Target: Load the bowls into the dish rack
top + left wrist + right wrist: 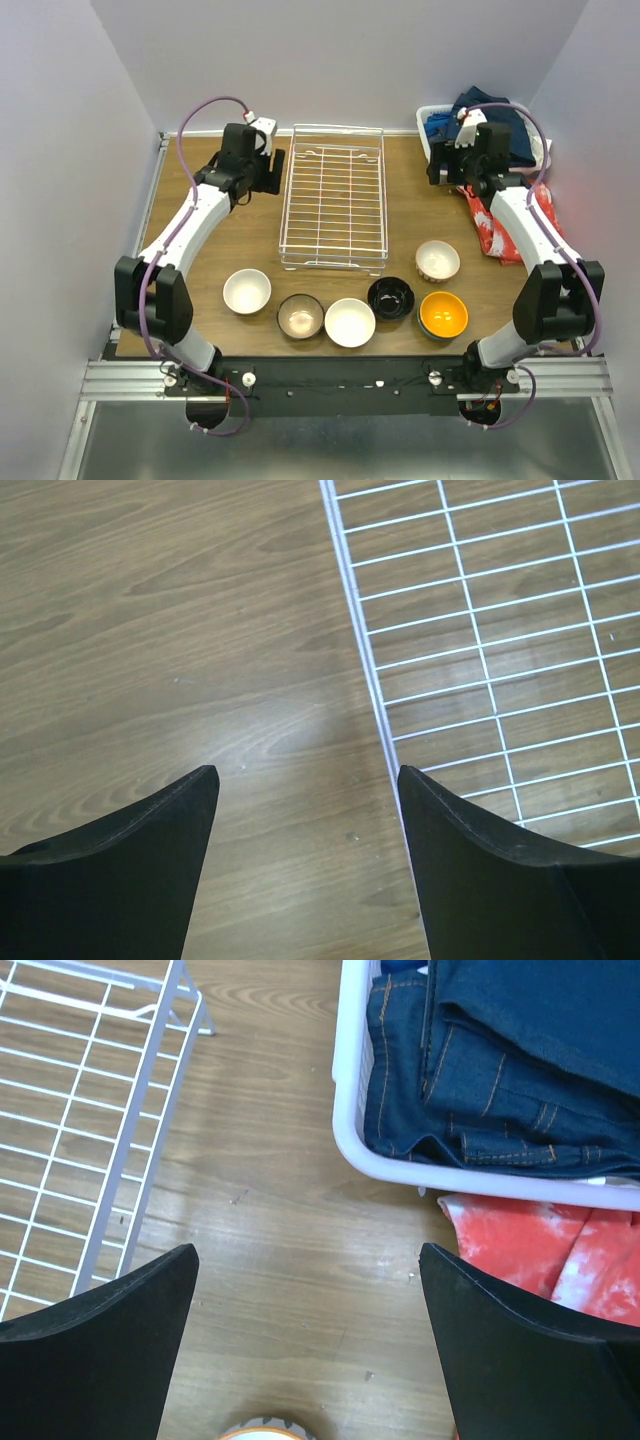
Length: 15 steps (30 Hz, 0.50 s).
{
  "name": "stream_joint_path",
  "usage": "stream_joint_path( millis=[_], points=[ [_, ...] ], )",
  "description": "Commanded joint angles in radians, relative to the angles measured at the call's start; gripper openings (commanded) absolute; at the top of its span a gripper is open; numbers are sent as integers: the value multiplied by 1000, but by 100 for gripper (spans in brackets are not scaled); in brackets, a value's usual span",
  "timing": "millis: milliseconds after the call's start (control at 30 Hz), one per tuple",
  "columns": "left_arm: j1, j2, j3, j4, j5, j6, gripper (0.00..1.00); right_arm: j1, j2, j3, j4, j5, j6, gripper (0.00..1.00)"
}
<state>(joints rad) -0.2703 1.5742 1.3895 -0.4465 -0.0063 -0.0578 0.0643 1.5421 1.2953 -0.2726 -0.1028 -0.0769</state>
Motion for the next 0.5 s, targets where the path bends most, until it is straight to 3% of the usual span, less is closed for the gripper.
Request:
stream_joint_path(
  millis=[0, 233, 467],
  points=[
    [-30, 44, 60, -8, 40, -2, 79, 0, 30, 87, -5, -8, 40, 99],
    [-30, 118, 16, 45, 83, -77, 65, 0, -5, 59, -7, -8, 14, 99],
    [-30, 185, 65, 45, 130, -79, 63, 0, -22, -5, 18, -21, 22, 99]
  ],
)
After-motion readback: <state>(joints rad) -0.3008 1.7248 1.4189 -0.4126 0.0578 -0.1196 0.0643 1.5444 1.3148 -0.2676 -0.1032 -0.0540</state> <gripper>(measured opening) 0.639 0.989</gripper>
